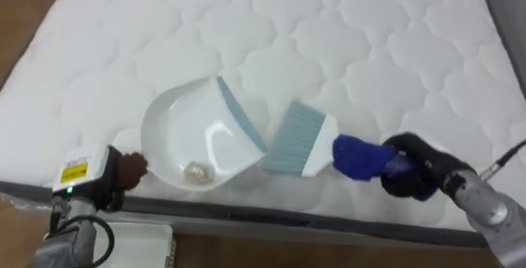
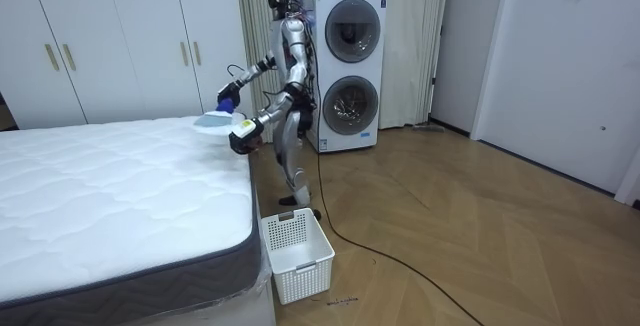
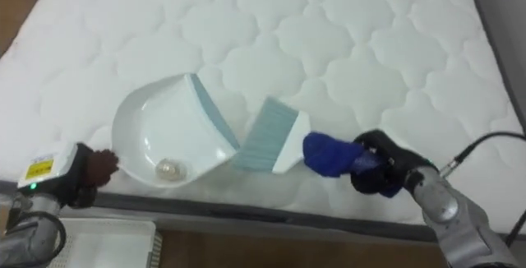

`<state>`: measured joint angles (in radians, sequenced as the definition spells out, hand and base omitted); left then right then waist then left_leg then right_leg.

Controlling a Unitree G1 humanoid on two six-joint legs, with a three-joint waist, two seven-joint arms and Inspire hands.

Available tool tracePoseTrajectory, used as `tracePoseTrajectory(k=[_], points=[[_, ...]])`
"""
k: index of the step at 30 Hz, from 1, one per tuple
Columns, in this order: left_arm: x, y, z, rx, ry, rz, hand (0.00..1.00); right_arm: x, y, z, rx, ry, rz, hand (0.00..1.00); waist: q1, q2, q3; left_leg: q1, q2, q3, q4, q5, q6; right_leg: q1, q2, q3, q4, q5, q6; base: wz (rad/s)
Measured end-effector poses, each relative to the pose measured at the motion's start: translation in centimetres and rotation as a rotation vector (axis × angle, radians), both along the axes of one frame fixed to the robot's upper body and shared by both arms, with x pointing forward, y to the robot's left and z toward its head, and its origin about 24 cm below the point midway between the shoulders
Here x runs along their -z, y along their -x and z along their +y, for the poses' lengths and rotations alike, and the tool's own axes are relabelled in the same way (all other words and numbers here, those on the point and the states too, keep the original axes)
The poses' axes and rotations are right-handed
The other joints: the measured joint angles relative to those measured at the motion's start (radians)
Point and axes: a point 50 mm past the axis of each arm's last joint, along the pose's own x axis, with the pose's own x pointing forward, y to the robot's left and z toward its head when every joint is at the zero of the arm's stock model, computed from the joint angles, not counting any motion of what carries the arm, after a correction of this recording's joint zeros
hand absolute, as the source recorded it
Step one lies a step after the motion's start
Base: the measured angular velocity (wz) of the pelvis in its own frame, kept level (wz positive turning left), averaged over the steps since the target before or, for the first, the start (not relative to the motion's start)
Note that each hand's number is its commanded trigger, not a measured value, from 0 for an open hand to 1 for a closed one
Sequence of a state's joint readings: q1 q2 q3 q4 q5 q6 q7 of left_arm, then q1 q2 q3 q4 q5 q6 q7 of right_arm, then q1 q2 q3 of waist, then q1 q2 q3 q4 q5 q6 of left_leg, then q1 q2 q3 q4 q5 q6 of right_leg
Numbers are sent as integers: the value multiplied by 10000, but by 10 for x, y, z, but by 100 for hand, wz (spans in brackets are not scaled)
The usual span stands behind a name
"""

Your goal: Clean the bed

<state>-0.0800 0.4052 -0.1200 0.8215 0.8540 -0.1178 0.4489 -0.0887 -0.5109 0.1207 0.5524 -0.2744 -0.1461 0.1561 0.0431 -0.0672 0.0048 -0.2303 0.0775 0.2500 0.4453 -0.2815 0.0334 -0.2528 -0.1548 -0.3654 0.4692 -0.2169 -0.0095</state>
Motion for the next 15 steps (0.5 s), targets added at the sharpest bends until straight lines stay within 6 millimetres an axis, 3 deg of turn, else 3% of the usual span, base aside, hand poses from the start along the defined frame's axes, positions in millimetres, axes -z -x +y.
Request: tracePoseTrajectory(k=[6, 11, 15], points=[[2, 21, -6, 107, 363, -99, 100, 3, 13, -9, 1275, -889, -485, 0, -125, 213, -35, 844, -46, -40, -588, 38, -65, 891, 179, 37, -645, 45, 142, 2], [9, 29, -11, -305, 841, 50, 100, 9, 21, -12, 2608, -1835, -1000, 0, -173, 348, -26, 1270, -72, -374, -869, 87, -146, 1605, 351, -247, -1148, 77, 190, 17], [3, 28, -13, -492, 1145, -380, 100, 9, 23, -15, 3872, -2786, -1689, 0, -16, 426, -27, 1276, -49, -464, -876, 132, -218, 1657, 381, -186, -1291, 80, 194, 6]])
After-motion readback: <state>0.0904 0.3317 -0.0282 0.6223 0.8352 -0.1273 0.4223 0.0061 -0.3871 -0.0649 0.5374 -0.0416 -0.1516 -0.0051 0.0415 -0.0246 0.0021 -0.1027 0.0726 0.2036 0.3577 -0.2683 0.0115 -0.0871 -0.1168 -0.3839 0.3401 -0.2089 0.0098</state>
